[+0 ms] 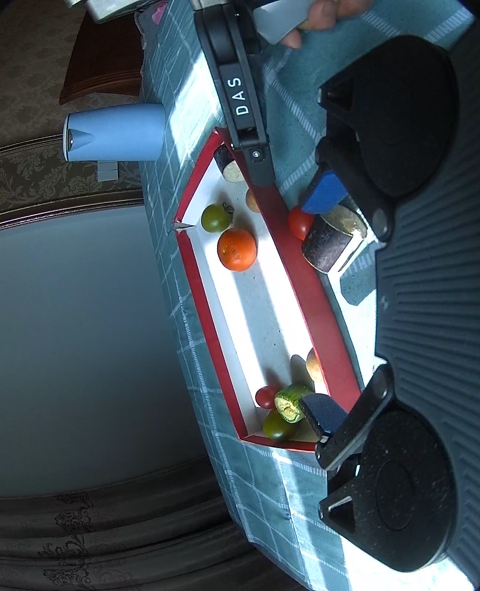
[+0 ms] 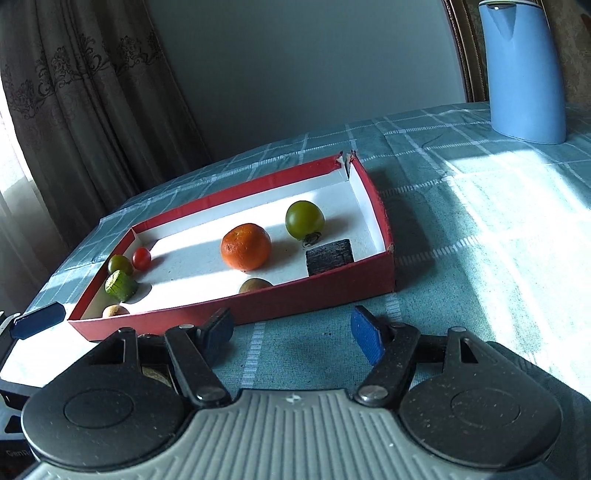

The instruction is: Organize fruits

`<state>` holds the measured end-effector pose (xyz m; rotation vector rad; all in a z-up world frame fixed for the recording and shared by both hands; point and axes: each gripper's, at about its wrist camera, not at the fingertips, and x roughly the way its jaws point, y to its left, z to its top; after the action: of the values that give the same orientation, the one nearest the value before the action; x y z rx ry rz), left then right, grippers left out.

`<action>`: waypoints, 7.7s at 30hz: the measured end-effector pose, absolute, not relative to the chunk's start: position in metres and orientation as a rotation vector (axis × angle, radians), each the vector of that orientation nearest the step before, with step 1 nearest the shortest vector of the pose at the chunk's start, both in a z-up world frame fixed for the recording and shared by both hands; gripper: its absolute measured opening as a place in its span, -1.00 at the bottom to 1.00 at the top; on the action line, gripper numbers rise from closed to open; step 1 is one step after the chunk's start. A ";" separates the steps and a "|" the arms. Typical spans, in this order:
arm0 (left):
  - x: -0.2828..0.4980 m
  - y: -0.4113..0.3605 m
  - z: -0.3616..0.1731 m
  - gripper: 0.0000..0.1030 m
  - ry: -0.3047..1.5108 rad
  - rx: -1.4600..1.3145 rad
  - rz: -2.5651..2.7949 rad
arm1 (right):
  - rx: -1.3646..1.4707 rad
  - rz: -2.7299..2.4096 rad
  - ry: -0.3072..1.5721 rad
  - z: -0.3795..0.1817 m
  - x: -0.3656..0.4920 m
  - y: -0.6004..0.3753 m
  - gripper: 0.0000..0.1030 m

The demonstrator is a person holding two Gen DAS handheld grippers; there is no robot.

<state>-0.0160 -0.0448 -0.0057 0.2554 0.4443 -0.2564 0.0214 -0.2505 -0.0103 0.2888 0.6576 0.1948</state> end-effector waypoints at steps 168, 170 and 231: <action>0.043 -0.016 0.007 0.42 0.477 0.186 -0.069 | -0.089 0.322 0.511 0.016 0.050 -0.162 -0.49; 0.044 -0.014 0.007 0.43 0.485 0.170 -0.086 | -0.075 0.311 0.537 0.012 0.059 -0.164 -0.49; -0.008 -0.011 -0.001 1.00 0.453 0.156 0.004 | 0.071 0.228 0.534 0.001 -0.006 -0.196 0.46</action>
<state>-0.0080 -0.0114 -0.0014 0.1556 0.4532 0.0042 -0.0057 -0.1964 0.0005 0.0712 0.5343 0.2275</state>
